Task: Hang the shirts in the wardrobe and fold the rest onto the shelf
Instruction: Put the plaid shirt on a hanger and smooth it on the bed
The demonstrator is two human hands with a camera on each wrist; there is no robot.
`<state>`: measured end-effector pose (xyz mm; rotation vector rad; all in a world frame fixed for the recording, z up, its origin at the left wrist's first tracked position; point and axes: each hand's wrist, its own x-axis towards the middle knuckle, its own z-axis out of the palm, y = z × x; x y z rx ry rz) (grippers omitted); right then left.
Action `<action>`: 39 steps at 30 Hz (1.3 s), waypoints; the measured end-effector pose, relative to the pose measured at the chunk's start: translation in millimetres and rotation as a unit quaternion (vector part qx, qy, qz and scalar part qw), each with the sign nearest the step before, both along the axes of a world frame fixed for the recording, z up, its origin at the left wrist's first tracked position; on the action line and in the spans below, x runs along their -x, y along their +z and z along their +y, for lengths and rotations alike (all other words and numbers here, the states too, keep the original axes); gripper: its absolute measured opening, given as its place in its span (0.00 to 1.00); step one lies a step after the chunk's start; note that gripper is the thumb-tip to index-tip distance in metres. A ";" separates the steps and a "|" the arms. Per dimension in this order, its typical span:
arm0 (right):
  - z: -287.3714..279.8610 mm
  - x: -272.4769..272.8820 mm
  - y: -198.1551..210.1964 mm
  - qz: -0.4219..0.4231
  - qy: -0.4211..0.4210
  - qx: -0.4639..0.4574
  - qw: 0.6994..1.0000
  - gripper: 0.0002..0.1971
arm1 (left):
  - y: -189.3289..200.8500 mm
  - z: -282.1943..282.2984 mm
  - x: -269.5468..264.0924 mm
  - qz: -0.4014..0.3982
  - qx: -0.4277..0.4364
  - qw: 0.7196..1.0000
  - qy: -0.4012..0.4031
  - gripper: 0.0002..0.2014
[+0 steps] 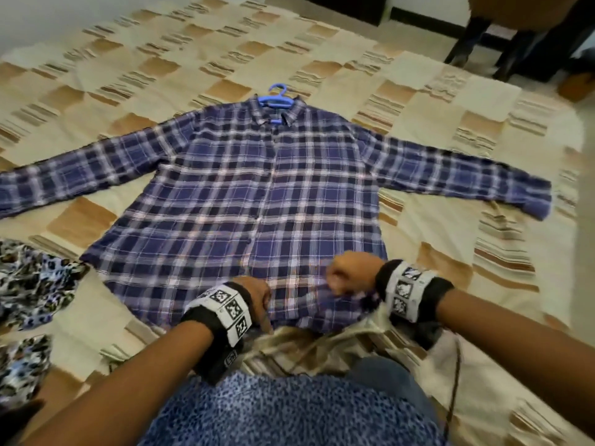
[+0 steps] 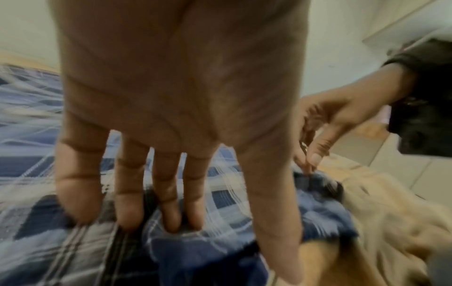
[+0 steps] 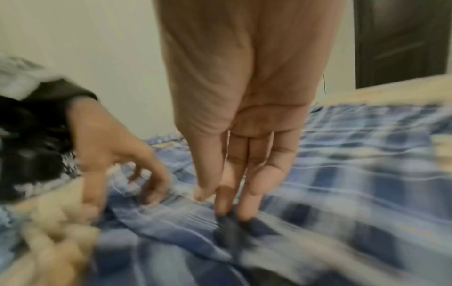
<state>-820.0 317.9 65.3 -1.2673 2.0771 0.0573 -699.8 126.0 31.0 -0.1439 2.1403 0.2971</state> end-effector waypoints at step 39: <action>-48.2 15.9 -32.8 0.220 0.071 0.045 0.972 0.30 | -6.0 21.7 54.4 0.284 0.045 0.958 0.014 0.33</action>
